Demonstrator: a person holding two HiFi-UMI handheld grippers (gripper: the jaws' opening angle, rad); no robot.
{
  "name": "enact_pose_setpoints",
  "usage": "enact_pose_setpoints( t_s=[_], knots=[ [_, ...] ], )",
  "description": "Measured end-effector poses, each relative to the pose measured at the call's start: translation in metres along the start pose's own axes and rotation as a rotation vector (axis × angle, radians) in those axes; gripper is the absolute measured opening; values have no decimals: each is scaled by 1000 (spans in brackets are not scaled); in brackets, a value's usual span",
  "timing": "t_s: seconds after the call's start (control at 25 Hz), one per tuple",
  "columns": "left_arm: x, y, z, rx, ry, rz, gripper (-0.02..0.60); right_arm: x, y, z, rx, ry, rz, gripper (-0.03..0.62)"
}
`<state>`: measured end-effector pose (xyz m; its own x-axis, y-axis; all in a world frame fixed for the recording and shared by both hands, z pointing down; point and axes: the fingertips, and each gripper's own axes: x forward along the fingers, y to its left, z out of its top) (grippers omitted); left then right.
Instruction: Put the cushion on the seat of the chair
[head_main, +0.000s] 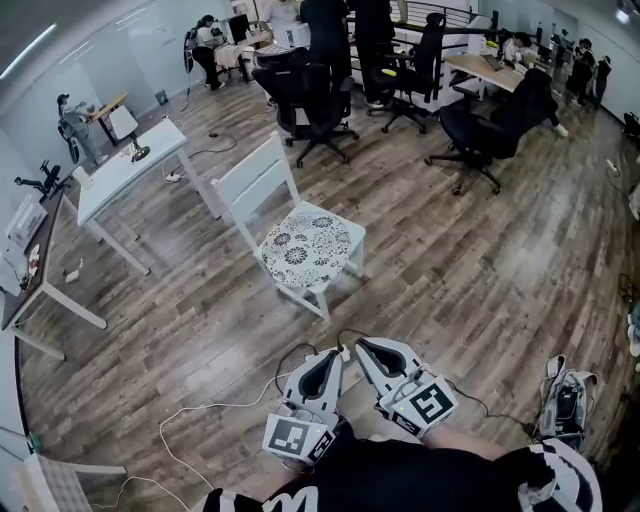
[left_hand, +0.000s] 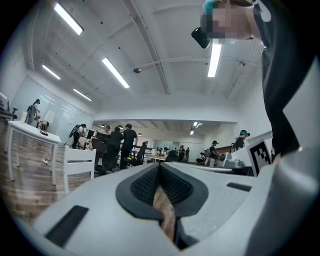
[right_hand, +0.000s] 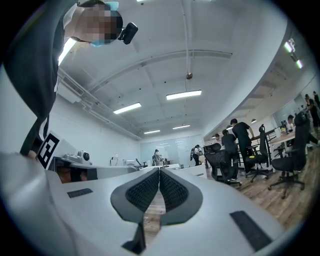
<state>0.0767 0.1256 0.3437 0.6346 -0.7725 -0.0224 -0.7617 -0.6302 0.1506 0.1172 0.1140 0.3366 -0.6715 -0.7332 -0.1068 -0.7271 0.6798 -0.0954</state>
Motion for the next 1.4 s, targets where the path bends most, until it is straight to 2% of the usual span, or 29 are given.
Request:
enact_pose_setpoints(
  t_s=[0.4, 0.8, 0.96, 1.2, 1.4],
  knots=[
    [-35, -54, -21, 6, 21, 33, 6, -56, 22, -9, 35, 14, 36, 21],
    [-49, -70, -13, 0, -11, 40, 6, -72, 35, 0, -1, 6, 42, 21],
    [-52, -72, -21, 4, -10, 35, 6, -77, 36, -3, 40, -15, 41, 21],
    [-60, -69, -25, -6, 0, 42, 6, -76, 49, 3, -20, -18, 62, 21],
    [-63, -73, -25, 3, 5, 44, 6, -79, 48, -2, 14, -7, 57, 21]
  ],
)
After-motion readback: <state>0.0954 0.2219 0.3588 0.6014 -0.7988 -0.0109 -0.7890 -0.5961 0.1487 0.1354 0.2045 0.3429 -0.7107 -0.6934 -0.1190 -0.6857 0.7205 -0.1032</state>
